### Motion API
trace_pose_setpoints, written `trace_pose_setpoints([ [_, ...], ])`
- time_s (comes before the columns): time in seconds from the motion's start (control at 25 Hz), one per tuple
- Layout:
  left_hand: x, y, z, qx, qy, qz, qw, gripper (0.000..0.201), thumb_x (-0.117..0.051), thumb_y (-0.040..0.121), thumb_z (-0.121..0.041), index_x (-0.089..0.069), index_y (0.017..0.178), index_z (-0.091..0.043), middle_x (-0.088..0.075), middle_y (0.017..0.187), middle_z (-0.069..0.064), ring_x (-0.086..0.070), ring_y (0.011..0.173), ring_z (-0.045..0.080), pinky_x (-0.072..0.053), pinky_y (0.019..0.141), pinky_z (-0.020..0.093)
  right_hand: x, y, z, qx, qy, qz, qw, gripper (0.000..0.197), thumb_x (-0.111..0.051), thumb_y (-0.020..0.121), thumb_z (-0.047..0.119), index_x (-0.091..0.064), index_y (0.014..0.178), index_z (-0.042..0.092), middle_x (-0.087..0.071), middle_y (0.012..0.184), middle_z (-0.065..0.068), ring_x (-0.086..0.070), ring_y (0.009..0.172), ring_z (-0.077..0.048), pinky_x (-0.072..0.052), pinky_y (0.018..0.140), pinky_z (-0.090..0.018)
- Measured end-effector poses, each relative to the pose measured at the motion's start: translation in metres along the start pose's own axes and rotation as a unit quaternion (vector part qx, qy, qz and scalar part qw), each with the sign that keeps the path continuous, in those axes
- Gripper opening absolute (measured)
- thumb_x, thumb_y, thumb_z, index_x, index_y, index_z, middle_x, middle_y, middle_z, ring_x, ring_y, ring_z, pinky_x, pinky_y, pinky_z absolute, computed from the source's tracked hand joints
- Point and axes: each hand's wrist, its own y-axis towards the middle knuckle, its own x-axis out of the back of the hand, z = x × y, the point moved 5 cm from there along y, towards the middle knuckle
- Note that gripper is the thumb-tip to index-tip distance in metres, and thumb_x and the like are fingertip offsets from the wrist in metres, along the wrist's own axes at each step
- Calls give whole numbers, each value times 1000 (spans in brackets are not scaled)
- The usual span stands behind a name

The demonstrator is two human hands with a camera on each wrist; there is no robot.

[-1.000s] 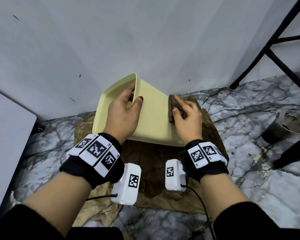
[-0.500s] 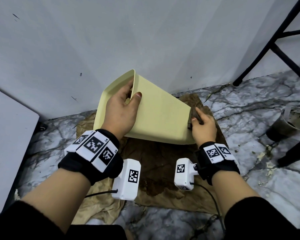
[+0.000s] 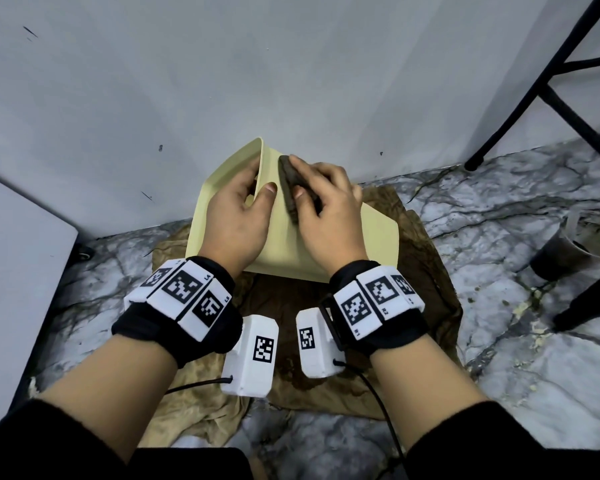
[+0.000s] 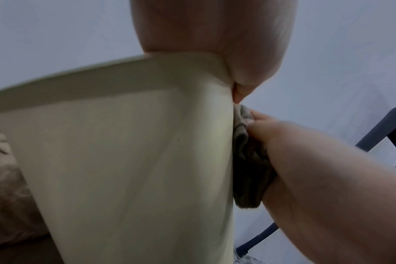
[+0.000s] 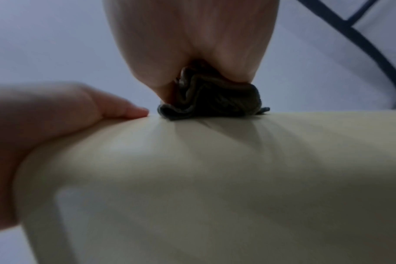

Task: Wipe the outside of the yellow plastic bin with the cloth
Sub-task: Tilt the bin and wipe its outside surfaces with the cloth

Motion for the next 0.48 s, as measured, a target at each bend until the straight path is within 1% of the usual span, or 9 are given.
trace_pose_setpoints([
  [0.08, 3, 0, 3, 10, -11, -4, 1000, 42, -47, 85, -21, -51, 127, -23, -58, 113, -14, -56, 105, 5, -44, 95, 23, 7, -1, -19, -39, -8, 6, 999, 37, -47, 90, 17, -53, 122, 32, -52, 121, -2, -37, 112, -27, -16, 81, -2],
  [0.12, 5, 0, 6, 17, -20, -3, 1000, 42, -47, 85, -22, -50, 127, -25, -59, 113, -13, -57, 106, 8, -44, 96, 27, 10, -2, -32, -64, -18, 8, 998, 37, -47, 90, 17, -52, 123, 33, -51, 124, -3, -36, 113, -27, -18, 80, -7],
  [0.2, 9, 1, 11, 36, -33, 5, 999, 41, -48, 89, -18, -48, 129, -27, -60, 115, -8, -58, 107, 12, -45, 97, 31, 20, -7, -60, -115, -35, 0, 993, 37, -46, 91, 16, -52, 124, 32, -49, 127, -4, -35, 114, -29, -15, 79, -11],
  [0.24, 11, 2, 13, 43, -34, 10, 998, 40, -47, 90, -16, -47, 130, -25, -60, 115, -7, -58, 106, 12, -46, 96, 28, 26, -11, -74, -136, -44, -8, 990, 37, -47, 90, 16, -52, 124, 31, -49, 127, -5, -37, 114, -30, -15, 78, -11],
  [0.28, 12, 3, 14, 47, -28, 16, 998, 41, -46, 92, -14, -45, 131, -24, -59, 116, -9, -58, 104, 8, -45, 93, 22, 32, -14, -87, -158, -51, -16, 986, 37, -47, 90, 15, -52, 124, 31, -49, 127, -6, -38, 113, -31, -15, 80, -12],
  [0.32, 13, 3, 13, 47, -15, 21, 999, 41, -44, 93, -13, -42, 132, -24, -58, 115, -12, -57, 100, 4, -44, 87, 14, 37, -18, -98, -184, -52, -24, 981, 37, -46, 91, 15, -52, 124, 30, -48, 127, -6, -37, 113, -31, -16, 84, -14],
  [0.36, 13, 4, 11, 47, 1, 25, 999, 42, -43, 93, -13, -40, 133, -24, -55, 114, -14, -55, 99, 3, -42, 82, 9, 42, -22, -109, -210, -49, -33, 976, 37, -46, 91, 15, -52, 124, 30, -48, 128, -7, -36, 113, -31, -19, 91, -17],
  [0.4, 13, 5, 8, 46, 14, 29, 998, 42, -42, 93, -12, -37, 134, -24, -53, 116, -14, -53, 101, 4, -41, 80, 11, 46, -26, -117, -231, -45, -42, 971, 37, -45, 91, 15, -52, 124, 30, -47, 128, -7, -35, 114, -32, -20, 95, -20],
  [0.48, 10, 9, 5, 56, 26, 36, 997, 43, -40, 93, -11, -35, 134, -21, -52, 124, -7, -51, 109, 10, -38, 86, 19, 50, -33, -126, -251, -42, -56, 965, 37, -45, 91, 15, -51, 125, 30, -47, 128, -8, -34, 115, -33, -20, 91, -17],
])
